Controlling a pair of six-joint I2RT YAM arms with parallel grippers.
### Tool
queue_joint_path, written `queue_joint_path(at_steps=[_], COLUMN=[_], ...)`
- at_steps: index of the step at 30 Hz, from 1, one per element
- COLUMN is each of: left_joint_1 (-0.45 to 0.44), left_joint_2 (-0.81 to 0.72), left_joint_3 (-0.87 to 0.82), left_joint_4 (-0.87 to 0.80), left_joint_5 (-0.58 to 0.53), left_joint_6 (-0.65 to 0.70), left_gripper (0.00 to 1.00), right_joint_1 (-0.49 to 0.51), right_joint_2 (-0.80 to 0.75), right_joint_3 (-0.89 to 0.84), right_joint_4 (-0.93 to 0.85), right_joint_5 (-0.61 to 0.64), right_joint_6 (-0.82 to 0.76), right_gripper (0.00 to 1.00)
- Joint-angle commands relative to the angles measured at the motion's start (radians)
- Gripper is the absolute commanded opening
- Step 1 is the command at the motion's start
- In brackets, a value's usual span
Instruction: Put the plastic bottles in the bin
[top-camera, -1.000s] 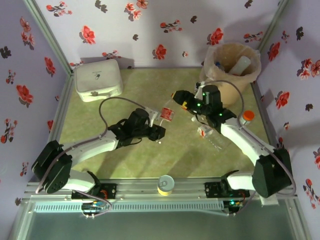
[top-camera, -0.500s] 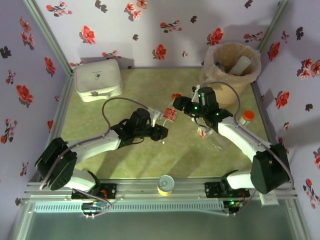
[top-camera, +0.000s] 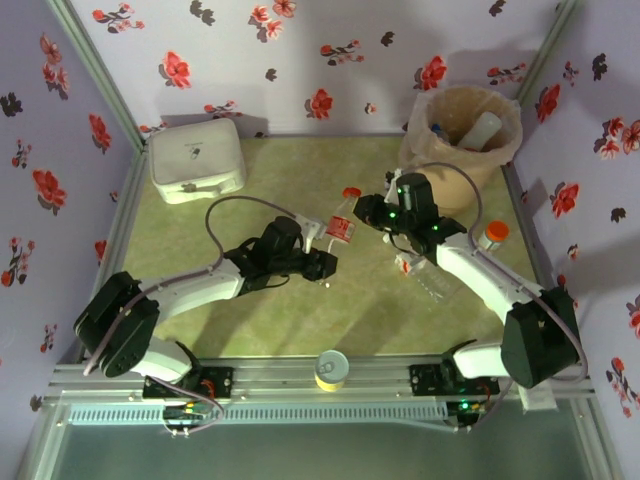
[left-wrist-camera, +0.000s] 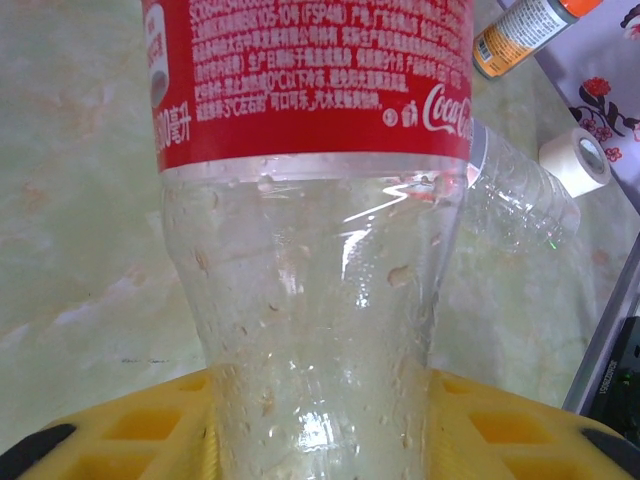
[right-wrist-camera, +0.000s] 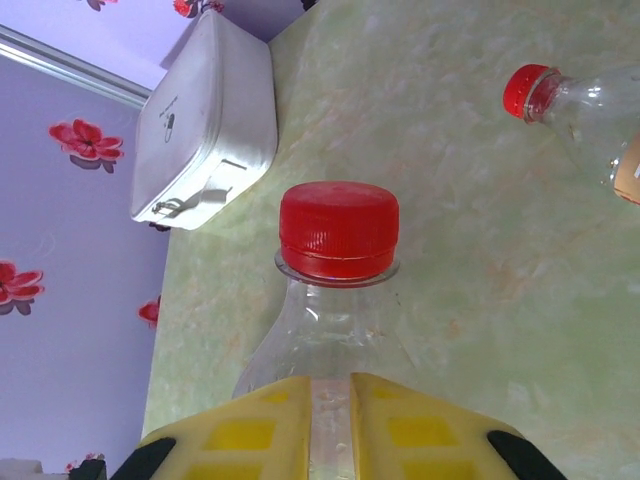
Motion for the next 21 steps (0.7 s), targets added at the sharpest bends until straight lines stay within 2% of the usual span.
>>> queue_joint_path(at_steps=[1, 7, 8, 10, 12, 17, 21], left_joint_1=[0.005, 0.005, 0.006, 0.008, 0.009, 0.009, 0.009], left_joint_2=[-0.001, -0.02, -0.021, -0.022, -0.025, -0.024, -0.015], left_joint_3=[0.021, -0.005, -0.004, -0.005, -0.005, -0.004, 0.006], left_joint_4=[0.06, 0.093, 0.093, 0.092, 0.092, 0.103, 0.103], left_joint_5=[0.024, 0.023, 0.023, 0.022, 0.022, 0.026, 0.055], left_joint_6=[-0.003, -0.018, -0.02, -0.019, -0.02, -0.014, -0.001], left_gripper=[0.47, 0.5, 0.5, 0.5, 0.5, 0.5, 0.49], right_joint_1=[-0.002, -0.017, -0.02, -0.03, -0.053, -0.06, -0.045], right_joint_2=[0.0, 0.013, 0.013, 0.003, -0.022, 0.0, 0.063], right_joint_3=[0.049, 0.086, 0.089, 0.09, 0.082, 0.114, 0.16], right_joint_4=[-0.038, -0.058, -0.064, -0.087, -0.114, -0.16, -0.145], right_joint_5=[0.011, -0.003, -0.009, -0.003, 0.019, 0.013, -0.024], right_joint_6=[-0.027, -0.041, -0.041, -0.052, -0.056, -0.066, -0.065], right_gripper=[0.14, 0.11, 0.16, 0.38, 0.54, 0.7, 0.73])
